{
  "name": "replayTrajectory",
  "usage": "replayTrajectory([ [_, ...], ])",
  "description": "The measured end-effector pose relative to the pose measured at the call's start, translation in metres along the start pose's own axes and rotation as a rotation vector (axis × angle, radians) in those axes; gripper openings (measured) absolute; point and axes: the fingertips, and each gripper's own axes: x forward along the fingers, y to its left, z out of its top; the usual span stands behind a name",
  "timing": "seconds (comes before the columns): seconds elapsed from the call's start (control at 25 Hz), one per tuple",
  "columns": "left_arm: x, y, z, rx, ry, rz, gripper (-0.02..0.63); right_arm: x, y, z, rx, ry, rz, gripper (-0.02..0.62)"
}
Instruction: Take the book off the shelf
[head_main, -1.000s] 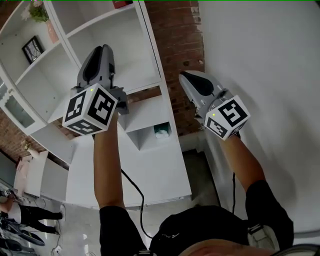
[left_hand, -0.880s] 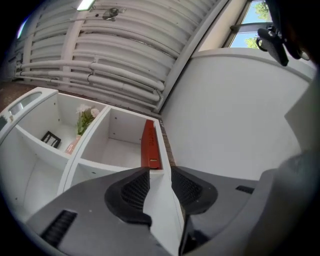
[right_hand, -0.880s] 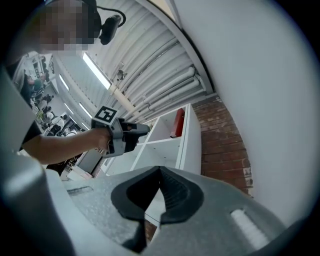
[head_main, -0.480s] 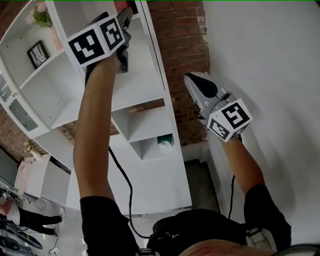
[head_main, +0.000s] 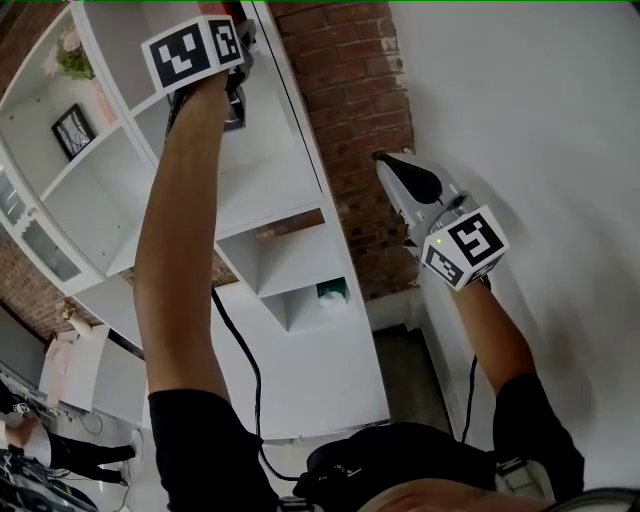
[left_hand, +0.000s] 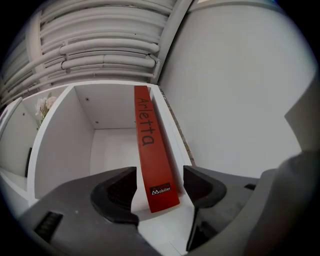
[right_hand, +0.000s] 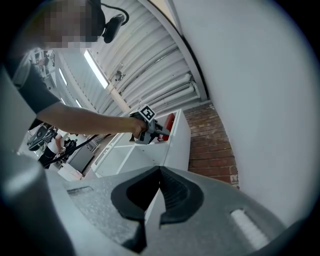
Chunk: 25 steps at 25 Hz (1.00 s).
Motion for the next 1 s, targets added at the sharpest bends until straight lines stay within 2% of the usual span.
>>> replayTrajectory([
  [0.16,0.007,0.001,-0.001,-0.009,0.044,-0.003,0.281,-0.004,-0.004,0.0,-0.004,-0.011,-0.01,0.002],
  [0.32,0.008,-0.001,0.0,-0.04,0.077,-0.036,0.243,-0.005,-0.007,0.004,-0.001,-0.021,-0.02,0.002],
  [0.44,0.007,-0.002,0.001,-0.049,0.075,-0.036,0.208,-0.006,-0.006,0.007,-0.007,-0.031,-0.025,0.002],
  [0.72,0.006,0.008,-0.001,-0.092,0.071,-0.008,0.184,-0.014,-0.006,0.013,-0.025,-0.03,-0.042,0.002],
  [1.0,-0.01,0.022,0.001,-0.065,0.018,0.029,0.173,-0.019,-0.004,0.013,-0.042,-0.016,-0.051,0.002],
])
